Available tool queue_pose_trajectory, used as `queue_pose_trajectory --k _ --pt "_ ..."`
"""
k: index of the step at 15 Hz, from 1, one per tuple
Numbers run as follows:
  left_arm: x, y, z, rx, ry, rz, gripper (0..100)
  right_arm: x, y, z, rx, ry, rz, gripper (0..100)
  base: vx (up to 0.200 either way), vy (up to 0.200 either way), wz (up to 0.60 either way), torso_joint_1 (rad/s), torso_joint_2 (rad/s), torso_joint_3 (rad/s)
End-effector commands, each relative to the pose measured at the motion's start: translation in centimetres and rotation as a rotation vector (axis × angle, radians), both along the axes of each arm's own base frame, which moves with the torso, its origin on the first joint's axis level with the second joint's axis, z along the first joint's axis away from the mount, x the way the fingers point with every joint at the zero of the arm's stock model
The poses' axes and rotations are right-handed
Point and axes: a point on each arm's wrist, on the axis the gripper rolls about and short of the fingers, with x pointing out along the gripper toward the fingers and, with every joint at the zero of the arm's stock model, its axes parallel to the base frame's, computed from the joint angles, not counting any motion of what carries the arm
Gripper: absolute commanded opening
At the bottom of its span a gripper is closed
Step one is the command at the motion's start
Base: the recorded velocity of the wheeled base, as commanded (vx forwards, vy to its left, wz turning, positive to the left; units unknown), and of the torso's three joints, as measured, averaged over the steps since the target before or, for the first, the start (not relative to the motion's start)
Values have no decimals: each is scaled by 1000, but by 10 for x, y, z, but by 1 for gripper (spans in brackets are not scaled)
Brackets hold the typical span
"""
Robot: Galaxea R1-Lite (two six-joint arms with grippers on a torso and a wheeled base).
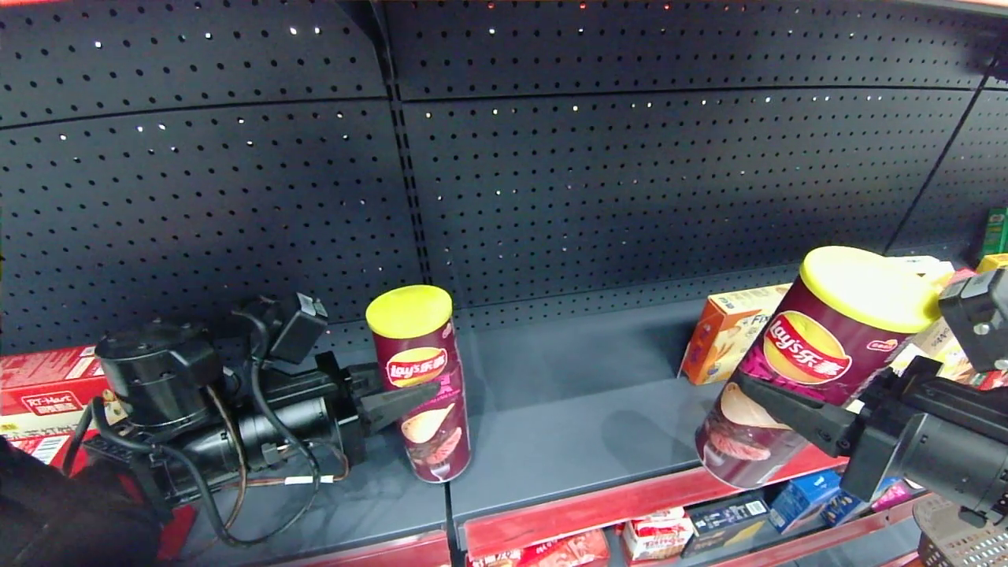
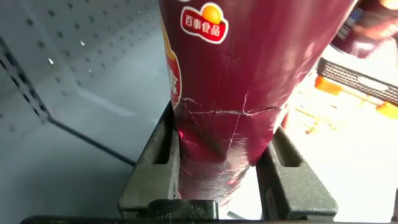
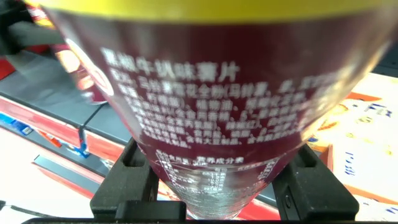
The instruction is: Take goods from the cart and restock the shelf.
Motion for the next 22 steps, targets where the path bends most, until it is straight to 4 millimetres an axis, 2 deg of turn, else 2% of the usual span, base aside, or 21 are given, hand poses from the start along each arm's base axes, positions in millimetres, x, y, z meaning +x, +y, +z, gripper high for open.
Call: queue_pose_trajectory --k 1,8,16,22 --pt "-11 0 7 -5 -22 -9 0 -2 -2 0 3 -6 -2 0 0 0 0 0 0 0" --pt "-13 -6 3 2 -6 -12 0 -3 -2 0 2 -4 -2 0 0 0 0 0 0 0" --pt "2 -11 -17 3 -4 -14 0 -2 -1 0 2 -4 0 0 0 0 0 0 0 0" --pt "-3 -15 -19 0 -9 -23 0 -2 -3 -2 -1 0 -8 0 0 0 0 0 0 0"
